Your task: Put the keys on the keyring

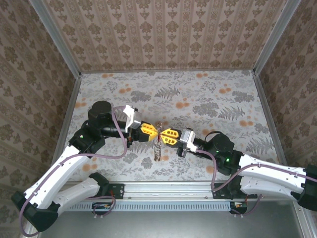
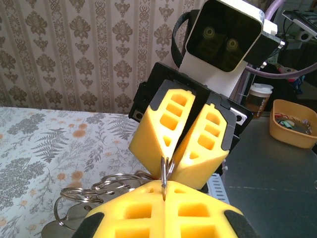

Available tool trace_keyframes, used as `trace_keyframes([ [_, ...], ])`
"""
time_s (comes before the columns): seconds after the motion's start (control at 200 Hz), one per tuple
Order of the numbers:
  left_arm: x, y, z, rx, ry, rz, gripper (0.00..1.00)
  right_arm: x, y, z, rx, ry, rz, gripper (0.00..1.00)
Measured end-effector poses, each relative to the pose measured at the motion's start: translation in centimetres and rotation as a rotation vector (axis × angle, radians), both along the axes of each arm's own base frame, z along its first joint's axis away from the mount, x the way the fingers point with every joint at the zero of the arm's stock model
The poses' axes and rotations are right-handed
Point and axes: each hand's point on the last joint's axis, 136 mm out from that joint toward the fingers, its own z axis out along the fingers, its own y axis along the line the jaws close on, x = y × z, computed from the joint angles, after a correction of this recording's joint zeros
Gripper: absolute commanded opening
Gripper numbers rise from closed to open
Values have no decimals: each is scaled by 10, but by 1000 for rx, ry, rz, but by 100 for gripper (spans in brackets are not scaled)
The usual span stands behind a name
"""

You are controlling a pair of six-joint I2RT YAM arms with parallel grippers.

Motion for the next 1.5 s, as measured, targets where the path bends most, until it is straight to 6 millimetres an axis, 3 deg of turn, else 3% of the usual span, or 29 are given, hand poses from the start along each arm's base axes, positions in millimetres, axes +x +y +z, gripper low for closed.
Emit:
trace_keyframes([
  [0.195,-1,2,3,-9,-13,4,0,-1,-3,-2,-14,9,-3,28],
  [0.49,5,3,-2,14,-42,65,0,-10,-19,6,-8,14,0,31],
  [0.68,6,-1,-13,62,-71,104,0,-9,-14,8,-26,44,12,30],
  [0.955,-10,-5,-23,108,-120,100,0,-10,-6,10,-28,67,46,30],
  [1.5,-11,-6,-25,123,-147,119,0,-10,-2,-6,-84,106,56,30],
])
